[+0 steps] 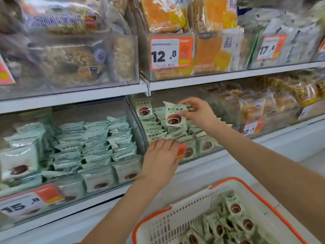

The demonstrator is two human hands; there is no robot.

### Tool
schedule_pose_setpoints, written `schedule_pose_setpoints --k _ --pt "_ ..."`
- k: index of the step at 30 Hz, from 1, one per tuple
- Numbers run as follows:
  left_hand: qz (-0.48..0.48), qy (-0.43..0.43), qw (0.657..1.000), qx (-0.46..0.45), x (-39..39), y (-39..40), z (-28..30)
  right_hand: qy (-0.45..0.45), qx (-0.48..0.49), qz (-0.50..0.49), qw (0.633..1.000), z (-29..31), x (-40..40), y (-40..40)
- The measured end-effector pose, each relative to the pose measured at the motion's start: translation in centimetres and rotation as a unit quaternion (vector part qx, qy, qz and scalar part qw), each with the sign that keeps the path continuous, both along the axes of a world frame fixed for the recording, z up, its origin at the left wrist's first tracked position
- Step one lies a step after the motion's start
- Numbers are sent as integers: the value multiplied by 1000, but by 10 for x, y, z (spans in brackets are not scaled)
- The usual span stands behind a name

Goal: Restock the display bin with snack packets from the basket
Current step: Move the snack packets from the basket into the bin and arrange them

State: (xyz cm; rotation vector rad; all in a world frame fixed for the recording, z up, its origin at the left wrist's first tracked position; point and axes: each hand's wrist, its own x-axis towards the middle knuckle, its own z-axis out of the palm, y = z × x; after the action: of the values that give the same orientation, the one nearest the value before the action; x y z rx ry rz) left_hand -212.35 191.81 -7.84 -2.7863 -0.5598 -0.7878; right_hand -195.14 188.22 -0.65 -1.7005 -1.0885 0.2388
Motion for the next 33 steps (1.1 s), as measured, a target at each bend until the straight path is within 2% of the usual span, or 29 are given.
schedule_pose_setpoints --k 3,7,10,13,17,26,30,33 --pt "13 -21 1000 -2 5 18 7 -27 1 -11 1000 -10 8 56" --pt "-18 13 996 81 0 38 5 -42 -19 -5 999 -22 9 112" --pt "-35 51 992 108 -2 42 -1 -37 -32 12 999 -32 4 135" --pt "-33 60 992 107 -2 44 -2 -74 -67 25 995 -45 2 144" --pt "-34 55 994 91 0 41 2 -97 -55 14 994 -53 4 146" --pt "-36 55 993 101 -2 41 1 -35 -37 -24 998 -48 -3 135" --pt "-48 43 993 99 -2 41 1 -4 7 -45 999 -33 -10 102" --pt "-77 2 992 99 2 36 -1 -5 63 -74 995 -26 -12 51"
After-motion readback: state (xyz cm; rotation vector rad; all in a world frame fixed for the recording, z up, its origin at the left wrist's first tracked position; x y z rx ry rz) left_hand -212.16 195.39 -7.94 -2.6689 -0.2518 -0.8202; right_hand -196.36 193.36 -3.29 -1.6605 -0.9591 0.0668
